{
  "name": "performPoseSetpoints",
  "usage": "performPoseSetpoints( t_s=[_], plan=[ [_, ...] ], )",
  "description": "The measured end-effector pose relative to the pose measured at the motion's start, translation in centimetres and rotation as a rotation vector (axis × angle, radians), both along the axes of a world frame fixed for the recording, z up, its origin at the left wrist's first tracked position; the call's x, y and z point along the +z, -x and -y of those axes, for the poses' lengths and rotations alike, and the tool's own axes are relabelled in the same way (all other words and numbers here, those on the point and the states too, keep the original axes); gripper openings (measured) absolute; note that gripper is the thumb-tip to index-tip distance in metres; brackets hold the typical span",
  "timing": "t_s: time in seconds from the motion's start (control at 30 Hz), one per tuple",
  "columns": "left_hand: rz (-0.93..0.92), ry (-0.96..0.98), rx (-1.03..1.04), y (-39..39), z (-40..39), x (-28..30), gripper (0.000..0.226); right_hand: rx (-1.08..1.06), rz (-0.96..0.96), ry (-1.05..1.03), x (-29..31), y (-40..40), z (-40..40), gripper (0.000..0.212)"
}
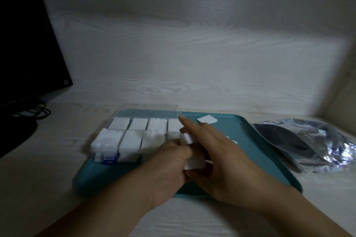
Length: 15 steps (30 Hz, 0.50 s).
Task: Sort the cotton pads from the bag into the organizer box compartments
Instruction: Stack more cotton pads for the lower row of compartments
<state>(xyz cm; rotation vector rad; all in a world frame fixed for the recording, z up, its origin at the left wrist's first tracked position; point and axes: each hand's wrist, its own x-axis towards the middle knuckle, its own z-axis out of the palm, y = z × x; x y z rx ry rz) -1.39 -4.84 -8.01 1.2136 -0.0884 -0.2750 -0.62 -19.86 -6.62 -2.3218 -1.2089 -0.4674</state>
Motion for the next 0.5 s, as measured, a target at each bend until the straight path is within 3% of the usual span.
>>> performPoseSetpoints(
  t_s=[0.13,0.5],
  plan=[
    [0.067,-0.118,0.099,0.4,0.6,-0.1,0.014,-0.034,0.04,0.04,0.1,0.0,0.1,0.105],
    [0.032,-0.153,0.245,0.6,1.2,0.1,0.016,-0.132,0.17,0.045,-0.8,-0.1,-0.5,0.089]
  ],
)
